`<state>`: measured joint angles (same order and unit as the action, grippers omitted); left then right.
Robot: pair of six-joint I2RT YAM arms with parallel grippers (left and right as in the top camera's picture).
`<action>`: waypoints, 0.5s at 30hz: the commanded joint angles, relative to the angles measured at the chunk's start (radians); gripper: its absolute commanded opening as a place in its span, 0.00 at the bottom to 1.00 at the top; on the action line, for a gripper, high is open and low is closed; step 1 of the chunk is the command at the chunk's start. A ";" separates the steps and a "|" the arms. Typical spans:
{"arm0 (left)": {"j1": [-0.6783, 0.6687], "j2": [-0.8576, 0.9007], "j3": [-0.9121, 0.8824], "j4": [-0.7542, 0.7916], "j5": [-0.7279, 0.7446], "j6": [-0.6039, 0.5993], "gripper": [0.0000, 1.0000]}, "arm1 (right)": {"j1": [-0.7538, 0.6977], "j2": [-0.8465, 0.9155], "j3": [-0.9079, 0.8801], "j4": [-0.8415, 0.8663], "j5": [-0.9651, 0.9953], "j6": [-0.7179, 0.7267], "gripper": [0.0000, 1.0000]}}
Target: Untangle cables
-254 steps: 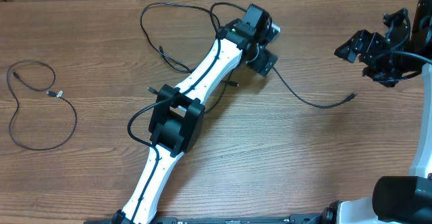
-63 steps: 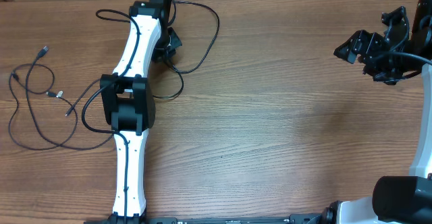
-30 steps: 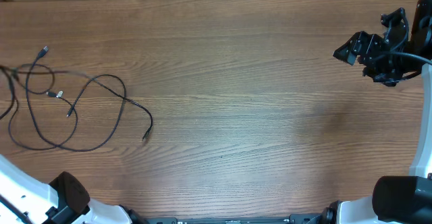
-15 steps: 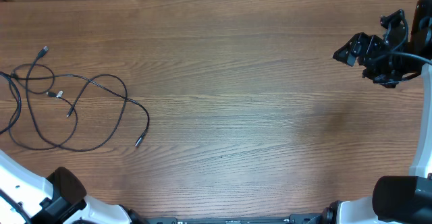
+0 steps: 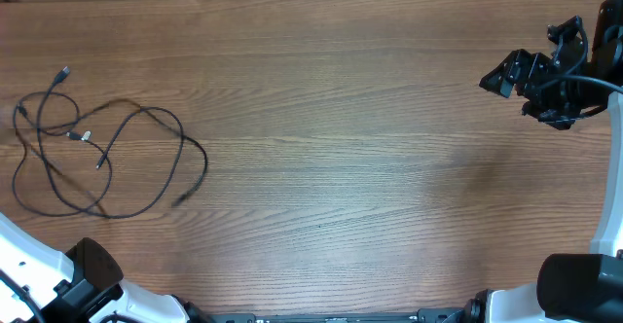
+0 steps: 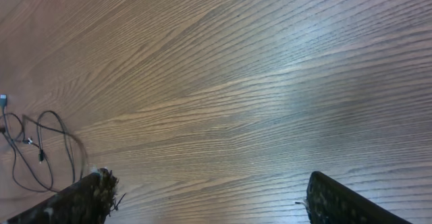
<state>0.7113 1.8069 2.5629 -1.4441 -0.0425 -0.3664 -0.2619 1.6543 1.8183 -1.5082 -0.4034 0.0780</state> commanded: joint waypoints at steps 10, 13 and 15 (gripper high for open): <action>0.000 0.004 -0.004 -0.062 0.241 0.083 0.85 | -0.001 0.000 0.000 0.003 0.002 -0.005 0.89; -0.008 0.004 -0.004 -0.075 0.267 0.100 0.84 | -0.001 0.000 0.000 0.002 0.002 -0.005 0.89; -0.016 0.004 -0.004 -0.078 0.273 0.102 0.84 | -0.001 0.000 0.000 0.002 0.002 -0.005 0.89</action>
<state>0.7071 1.8069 2.5626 -1.5185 0.1738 -0.3054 -0.2619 1.6543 1.8183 -1.5078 -0.4034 0.0776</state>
